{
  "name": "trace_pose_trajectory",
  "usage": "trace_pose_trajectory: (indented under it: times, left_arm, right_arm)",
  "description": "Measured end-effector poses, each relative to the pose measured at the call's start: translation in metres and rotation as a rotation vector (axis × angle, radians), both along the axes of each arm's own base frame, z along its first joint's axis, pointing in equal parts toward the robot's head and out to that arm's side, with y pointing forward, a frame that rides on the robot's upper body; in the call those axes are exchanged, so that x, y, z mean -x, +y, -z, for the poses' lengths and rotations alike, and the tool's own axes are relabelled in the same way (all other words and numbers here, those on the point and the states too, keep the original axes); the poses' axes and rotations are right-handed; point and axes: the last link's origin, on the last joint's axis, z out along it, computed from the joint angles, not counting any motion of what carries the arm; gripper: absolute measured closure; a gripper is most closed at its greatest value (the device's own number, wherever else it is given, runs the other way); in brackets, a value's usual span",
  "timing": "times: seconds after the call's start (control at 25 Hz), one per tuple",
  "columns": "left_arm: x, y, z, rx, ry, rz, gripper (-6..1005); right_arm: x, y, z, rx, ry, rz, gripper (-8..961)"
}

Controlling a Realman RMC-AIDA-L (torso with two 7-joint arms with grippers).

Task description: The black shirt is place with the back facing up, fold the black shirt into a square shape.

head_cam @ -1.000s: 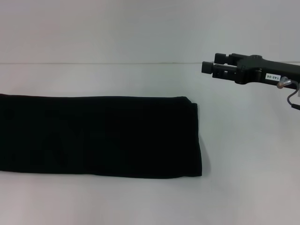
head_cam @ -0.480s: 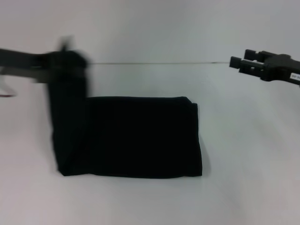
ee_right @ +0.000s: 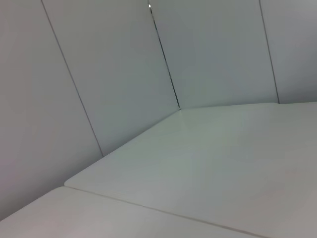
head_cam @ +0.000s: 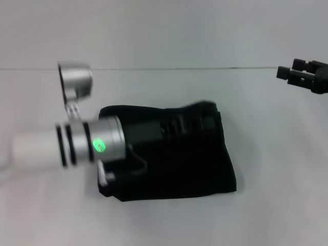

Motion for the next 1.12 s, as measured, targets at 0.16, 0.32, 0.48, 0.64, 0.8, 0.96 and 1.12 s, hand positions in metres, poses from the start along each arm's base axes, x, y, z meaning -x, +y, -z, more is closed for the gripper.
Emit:
trace_pose_trajectory:
  times: [0.16,0.32,0.48,0.64,0.8,0.96,1.12]
  left_arm:
    - [0.010,-0.022,0.028,-0.099,-0.031,0.006,904]
    - [0.004,-0.027,0.029,-0.109,-0.065,0.045,895]
    - [-0.014,-0.038,0.017,-0.084,-0.189,0.153,750]
    - [-0.012,-0.036,0.001,-0.122,-0.192,0.223,619]
    - [0.007,-0.034,-0.014,-0.188,-0.074,0.319,503]
    - [0.028,-0.038,-0.031,-0.268,0.066,0.459,361]
    - [0.046,-0.036,-0.048,-0.336,0.170,0.496,199]
  right_arm:
    - [-0.001,-0.001,0.002,0.011,0.000,0.003,206]
    - [-0.003,-0.001,0.003,0.023,0.010,0.029,206]
    - [-0.004,-0.001,0.003,0.063,0.038,0.087,206]
    - [-0.002,0.001,0.008,0.156,0.073,0.184,206]
    - [0.003,0.000,0.023,0.288,0.094,0.291,206]
    - [0.010,-0.002,0.044,0.395,0.117,0.357,205]
    - [0.014,-0.004,0.061,0.446,0.129,0.394,206]
